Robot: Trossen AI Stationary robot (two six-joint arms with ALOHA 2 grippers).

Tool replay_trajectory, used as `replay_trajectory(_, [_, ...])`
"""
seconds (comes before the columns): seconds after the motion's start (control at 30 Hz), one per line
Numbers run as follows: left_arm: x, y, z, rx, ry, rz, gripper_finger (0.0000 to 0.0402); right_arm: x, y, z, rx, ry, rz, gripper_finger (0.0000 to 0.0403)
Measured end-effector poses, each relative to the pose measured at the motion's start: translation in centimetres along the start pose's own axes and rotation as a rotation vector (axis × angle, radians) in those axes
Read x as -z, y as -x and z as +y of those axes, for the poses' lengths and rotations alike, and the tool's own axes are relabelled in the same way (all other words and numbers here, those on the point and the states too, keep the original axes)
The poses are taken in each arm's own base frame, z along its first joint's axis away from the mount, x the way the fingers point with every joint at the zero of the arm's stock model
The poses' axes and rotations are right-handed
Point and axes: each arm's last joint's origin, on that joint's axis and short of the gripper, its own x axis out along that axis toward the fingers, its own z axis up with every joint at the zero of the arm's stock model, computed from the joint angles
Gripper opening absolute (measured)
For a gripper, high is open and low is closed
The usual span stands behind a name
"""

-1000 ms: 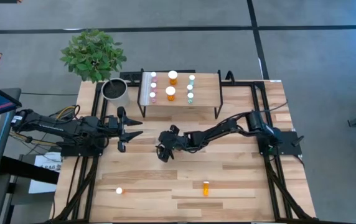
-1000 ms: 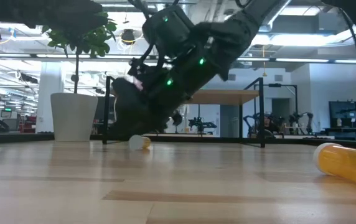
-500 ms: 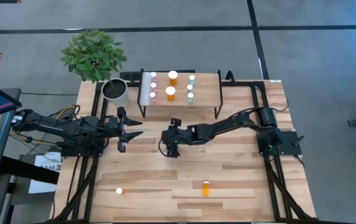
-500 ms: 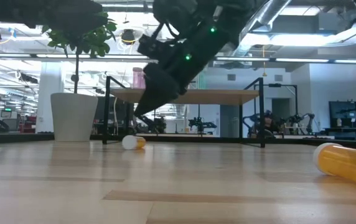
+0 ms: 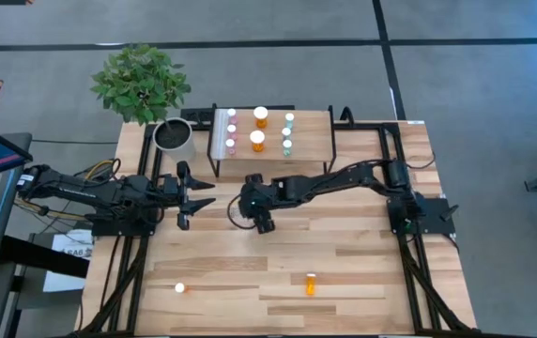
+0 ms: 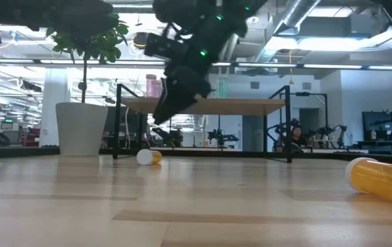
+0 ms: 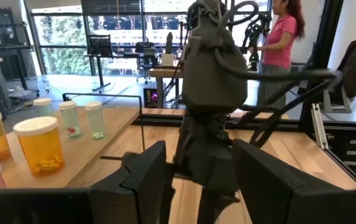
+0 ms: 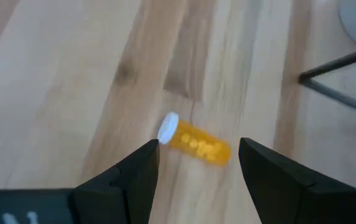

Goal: Pick and place medicine bottles onto shelf by color
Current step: Put the top small orange pill bottle on the shelf

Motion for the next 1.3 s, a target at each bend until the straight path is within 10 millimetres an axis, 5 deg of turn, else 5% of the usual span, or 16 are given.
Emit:
replay_trajectory(0.5, [0.0, 0.2, 0.0, 0.010, -0.002, 0.008, 0.0173, -0.5, -5.5, -0.2, -0.102, 0.233, 0.204, 0.0245])
replay_trajectory(0.87, [0.0, 0.3, 0.0, 0.009, -0.002, 0.006, 0.0173, -0.3, -6.2, -0.3, -0.109, 0.202, 0.210, 0.0241])
replay_trajectory(1.3, [-0.1, 0.3, 0.0, 0.010, 0.001, -0.003, 0.0173, -0.1, -6.1, -0.1, -0.197, -0.026, 0.214, 0.0115])
